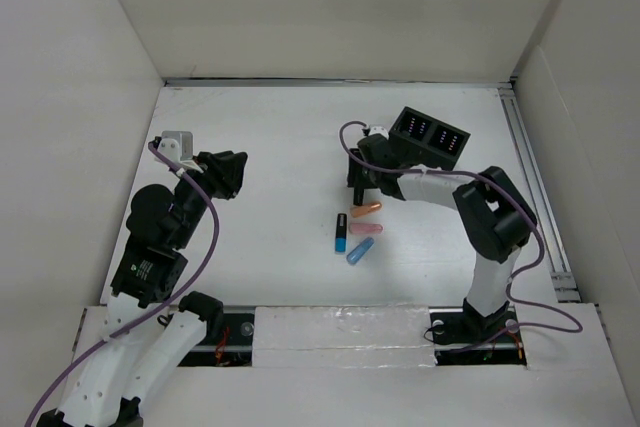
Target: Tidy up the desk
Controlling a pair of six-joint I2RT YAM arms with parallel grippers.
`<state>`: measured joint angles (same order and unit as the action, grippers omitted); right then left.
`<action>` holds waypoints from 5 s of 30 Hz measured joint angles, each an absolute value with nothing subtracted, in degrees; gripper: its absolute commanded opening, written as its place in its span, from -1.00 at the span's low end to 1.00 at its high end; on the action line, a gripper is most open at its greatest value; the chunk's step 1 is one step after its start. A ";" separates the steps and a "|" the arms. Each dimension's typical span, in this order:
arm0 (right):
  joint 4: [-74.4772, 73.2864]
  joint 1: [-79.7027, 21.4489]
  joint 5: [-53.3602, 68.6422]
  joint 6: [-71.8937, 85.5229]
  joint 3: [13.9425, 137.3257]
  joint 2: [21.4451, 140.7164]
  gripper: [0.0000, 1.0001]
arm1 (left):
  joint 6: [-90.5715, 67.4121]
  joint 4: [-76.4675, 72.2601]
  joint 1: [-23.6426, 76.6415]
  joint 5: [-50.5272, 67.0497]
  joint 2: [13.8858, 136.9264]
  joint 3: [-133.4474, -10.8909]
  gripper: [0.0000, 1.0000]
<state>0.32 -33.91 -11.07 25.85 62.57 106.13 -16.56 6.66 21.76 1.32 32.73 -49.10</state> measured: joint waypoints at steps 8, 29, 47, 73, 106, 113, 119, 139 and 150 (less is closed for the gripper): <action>-1.17 -33.80 -10.39 25.96 67.92 111.07 0.05 | -16.58 6.63 21.76 1.52 32.05 -49.10 -0.36; -0.16 -31.75 -9.19 23.55 70.04 107.35 -0.80 | -16.56 6.66 21.76 1.52 31.99 -49.10 -0.36; 18.28 -14.76 -18.37 22.33 67.37 92.16 -0.81 | -16.56 6.66 21.76 1.50 32.08 -49.10 -0.36; 22.22 -17.41 -34.11 14.44 68.03 102.41 -0.31 | -16.53 6.66 21.76 1.43 32.93 -49.10 -0.36; 5.19 -44.82 -16.75 26.57 41.71 81.76 0.07 | -16.34 6.70 21.76 -1.19 32.80 -49.10 -0.36; 4.23 -42.50 -13.87 26.81 40.38 86.48 0.50 | -16.34 6.70 21.76 -1.17 32.82 -49.10 -0.36; 4.95 -41.39 -11.38 27.11 42.04 90.04 0.76 | -16.34 6.72 21.76 -1.28 32.62 -49.10 -0.36; 2.63 -41.65 -19.94 26.72 54.92 102.67 0.02 | -16.34 6.70 21.76 -1.23 31.57 -49.10 -0.36; -4.08 -44.03 -26.68 25.30 60.20 105.58 -0.73 | -16.34 6.68 21.76 -1.04 31.31 -49.10 -0.36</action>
<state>-4.08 -44.03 -26.68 25.30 60.20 105.58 -16.34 6.68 21.76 -1.04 31.31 -49.10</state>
